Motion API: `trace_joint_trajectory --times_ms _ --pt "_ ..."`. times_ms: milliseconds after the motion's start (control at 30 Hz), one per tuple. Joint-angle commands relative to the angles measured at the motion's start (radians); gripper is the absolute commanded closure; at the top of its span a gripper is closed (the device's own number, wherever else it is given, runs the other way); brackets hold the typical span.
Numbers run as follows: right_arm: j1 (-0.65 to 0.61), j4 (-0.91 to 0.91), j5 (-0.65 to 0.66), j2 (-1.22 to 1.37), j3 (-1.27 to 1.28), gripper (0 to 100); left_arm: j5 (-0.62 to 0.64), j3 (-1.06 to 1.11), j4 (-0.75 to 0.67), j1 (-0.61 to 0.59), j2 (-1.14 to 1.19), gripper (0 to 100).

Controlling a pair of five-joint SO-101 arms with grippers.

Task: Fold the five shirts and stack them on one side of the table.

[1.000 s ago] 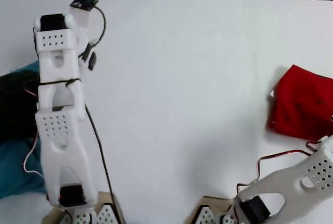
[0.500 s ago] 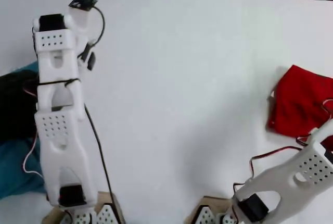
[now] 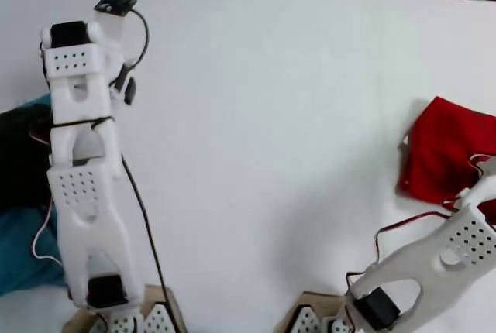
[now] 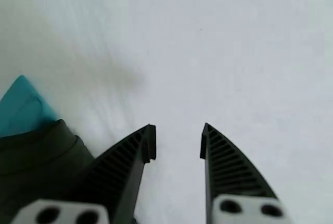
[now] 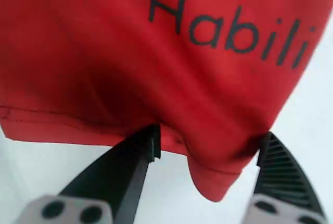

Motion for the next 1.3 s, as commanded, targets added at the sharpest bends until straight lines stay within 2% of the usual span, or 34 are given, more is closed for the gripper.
trace_joint_trajectory --times_ms 0,200,333,500,600,700,867,1267 --pt "-0.028 0.007 0.003 -0.024 -0.026 69.0 0.049 -0.007 0.018 -0.011 -0.087 83" --pt "-0.110 0.010 -0.002 -0.170 -0.063 69.0 0.103 -0.021 0.018 -0.064 -0.222 83" --pt "-0.180 0.035 -0.003 -0.295 -0.054 69.0 0.092 0.088 0.020 -0.195 -0.382 83" --pt "-0.311 0.056 -0.046 -0.426 -0.012 69.0 -0.127 0.460 0.017 -0.433 -0.508 77" --pt "-0.397 0.056 -0.054 -0.506 0.087 69.0 -0.238 0.565 0.015 -0.585 -0.519 76" --pt "-0.473 0.056 -0.054 -0.581 0.229 69.0 -0.305 0.536 0.015 -0.697 -0.522 75" --pt "-0.558 0.053 -0.054 -0.705 0.410 69.0 -0.350 0.410 -0.026 -0.813 -0.517 75" --pt "-0.680 0.053 -0.044 -0.875 0.559 69.0 -0.427 0.381 -0.028 -0.990 -0.514 75"
